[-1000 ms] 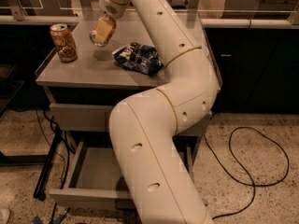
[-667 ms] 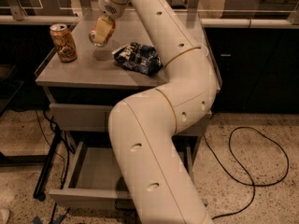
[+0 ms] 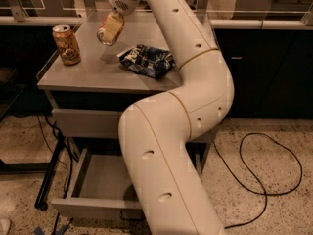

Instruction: Place coke can into middle drawer

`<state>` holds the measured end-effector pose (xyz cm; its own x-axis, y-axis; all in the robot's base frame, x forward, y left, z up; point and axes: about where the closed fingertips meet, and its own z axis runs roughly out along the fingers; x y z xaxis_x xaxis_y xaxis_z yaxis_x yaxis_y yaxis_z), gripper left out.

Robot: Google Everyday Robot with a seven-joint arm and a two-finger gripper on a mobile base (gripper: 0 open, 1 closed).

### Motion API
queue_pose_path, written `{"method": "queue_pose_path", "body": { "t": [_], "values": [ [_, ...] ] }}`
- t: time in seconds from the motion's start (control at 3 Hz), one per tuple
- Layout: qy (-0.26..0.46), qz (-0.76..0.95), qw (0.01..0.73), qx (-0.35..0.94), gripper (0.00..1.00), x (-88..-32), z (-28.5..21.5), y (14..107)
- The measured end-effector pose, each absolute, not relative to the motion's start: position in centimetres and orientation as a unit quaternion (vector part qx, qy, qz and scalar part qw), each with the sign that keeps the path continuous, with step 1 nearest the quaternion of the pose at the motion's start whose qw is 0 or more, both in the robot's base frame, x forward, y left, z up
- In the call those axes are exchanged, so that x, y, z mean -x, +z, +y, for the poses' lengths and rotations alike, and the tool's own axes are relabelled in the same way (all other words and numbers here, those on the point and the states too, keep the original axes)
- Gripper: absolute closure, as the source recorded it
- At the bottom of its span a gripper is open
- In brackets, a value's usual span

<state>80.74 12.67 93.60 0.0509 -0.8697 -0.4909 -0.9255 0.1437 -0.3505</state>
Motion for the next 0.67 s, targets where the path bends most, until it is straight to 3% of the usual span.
{"method": "queue_pose_path", "body": {
  "t": [0.67],
  "values": [
    [0.069, 0.687, 0.323, 0.648, 1.00, -80.38, 10.46, 93.51]
  ]
}}
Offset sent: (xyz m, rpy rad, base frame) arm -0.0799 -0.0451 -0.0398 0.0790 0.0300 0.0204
